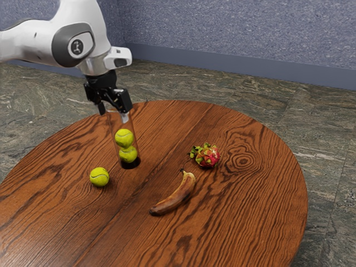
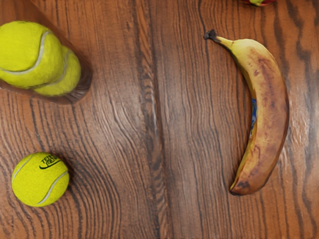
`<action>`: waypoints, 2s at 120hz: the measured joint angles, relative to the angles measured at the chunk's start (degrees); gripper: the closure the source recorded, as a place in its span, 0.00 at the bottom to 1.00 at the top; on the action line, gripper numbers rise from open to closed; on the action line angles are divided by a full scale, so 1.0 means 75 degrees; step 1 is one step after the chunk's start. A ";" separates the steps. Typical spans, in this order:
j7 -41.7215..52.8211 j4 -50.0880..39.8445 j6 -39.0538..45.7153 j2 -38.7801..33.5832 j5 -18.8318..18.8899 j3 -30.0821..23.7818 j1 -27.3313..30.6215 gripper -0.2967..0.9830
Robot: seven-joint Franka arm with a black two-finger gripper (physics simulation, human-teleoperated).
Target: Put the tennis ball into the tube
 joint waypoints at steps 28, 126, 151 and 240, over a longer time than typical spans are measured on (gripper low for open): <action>0.0124 -0.1368 0.0436 -0.0330 0.0007 0.0226 0.0300 0.23; 0.0259 -0.2352 0.4119 0.2060 0.0088 0.1073 0.0736 0.23; 0.0264 -0.2292 0.4215 0.2414 -0.0050 0.1123 0.0737 0.23; 0.0234 -0.2051 0.4451 0.2879 -0.0294 0.1115 0.0717 0.46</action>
